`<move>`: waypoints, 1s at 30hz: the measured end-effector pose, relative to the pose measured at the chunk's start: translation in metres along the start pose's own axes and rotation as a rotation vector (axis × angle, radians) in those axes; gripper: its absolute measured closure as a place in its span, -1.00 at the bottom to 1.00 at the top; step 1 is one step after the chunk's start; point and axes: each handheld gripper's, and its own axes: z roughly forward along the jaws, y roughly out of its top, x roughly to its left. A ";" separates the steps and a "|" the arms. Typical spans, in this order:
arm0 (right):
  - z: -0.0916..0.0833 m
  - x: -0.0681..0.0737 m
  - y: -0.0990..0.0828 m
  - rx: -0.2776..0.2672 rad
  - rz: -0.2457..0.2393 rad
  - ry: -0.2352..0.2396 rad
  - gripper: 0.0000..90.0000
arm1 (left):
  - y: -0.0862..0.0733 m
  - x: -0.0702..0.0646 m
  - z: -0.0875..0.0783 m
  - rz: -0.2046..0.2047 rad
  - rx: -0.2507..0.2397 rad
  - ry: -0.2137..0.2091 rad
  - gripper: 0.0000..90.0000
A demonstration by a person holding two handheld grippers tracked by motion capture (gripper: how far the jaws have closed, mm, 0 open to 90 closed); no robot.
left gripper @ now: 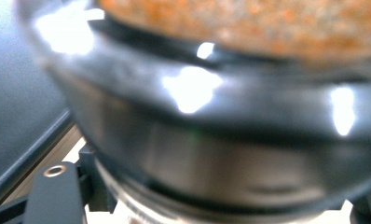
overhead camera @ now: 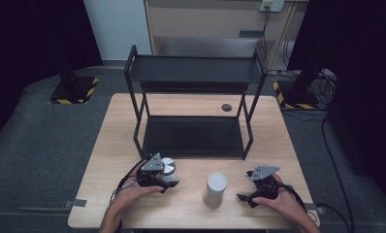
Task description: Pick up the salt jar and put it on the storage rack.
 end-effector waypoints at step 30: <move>0.000 0.000 0.000 0.002 0.001 0.000 -0.97 | 0.020 0.000 -0.015 0.054 0.032 -0.055 -0.34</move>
